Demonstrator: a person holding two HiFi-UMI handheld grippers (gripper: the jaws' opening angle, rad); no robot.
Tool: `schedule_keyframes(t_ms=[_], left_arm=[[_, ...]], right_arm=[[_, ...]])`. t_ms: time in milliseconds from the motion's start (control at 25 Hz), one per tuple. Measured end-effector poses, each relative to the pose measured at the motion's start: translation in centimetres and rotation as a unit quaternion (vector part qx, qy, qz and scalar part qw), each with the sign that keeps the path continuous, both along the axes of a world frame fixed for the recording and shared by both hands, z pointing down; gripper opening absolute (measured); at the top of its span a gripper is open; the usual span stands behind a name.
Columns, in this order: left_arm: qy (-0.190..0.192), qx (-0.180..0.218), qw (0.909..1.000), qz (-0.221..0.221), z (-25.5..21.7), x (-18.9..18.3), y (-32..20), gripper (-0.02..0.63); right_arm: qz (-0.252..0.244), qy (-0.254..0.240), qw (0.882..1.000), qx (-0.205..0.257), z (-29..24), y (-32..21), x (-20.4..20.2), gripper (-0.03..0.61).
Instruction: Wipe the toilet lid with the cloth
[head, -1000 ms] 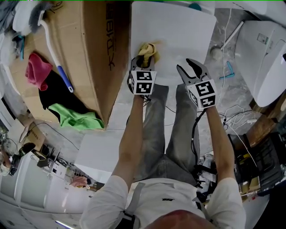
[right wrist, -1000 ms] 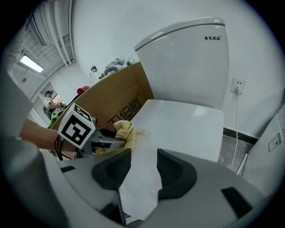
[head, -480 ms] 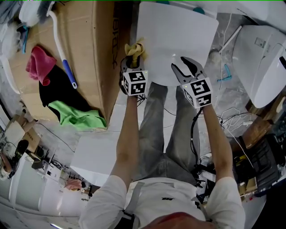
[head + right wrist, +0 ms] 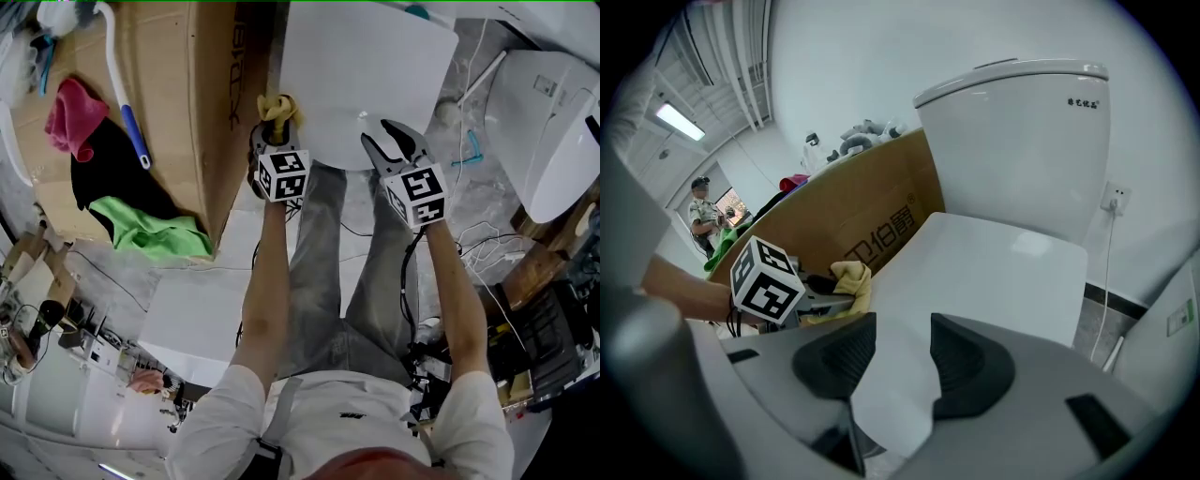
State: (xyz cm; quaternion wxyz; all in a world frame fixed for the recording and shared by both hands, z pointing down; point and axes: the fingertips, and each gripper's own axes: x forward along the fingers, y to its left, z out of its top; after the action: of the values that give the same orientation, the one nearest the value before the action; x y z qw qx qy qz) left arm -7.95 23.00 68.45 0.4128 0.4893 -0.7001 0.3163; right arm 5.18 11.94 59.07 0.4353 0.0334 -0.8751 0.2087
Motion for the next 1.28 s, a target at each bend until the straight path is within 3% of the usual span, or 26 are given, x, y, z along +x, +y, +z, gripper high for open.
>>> schedule_keyframes(t_ms=[640, 1280], left_arm=[[0.015, -0.011, 0.9998, -0.007, 0.4, 8.6, -0.3, 0.104], [0.051, -0.007, 0.9986, 0.005, 0.7, 17.8, -3.8, 0.105]], right_arm=[[-0.008, 0.003, 1.000, -0.016, 0.3, -0.1, 7.8, 0.199], [-0.009, -0.003, 1.000, -0.013, -0.4, -2.4, 14.7, 0.199]])
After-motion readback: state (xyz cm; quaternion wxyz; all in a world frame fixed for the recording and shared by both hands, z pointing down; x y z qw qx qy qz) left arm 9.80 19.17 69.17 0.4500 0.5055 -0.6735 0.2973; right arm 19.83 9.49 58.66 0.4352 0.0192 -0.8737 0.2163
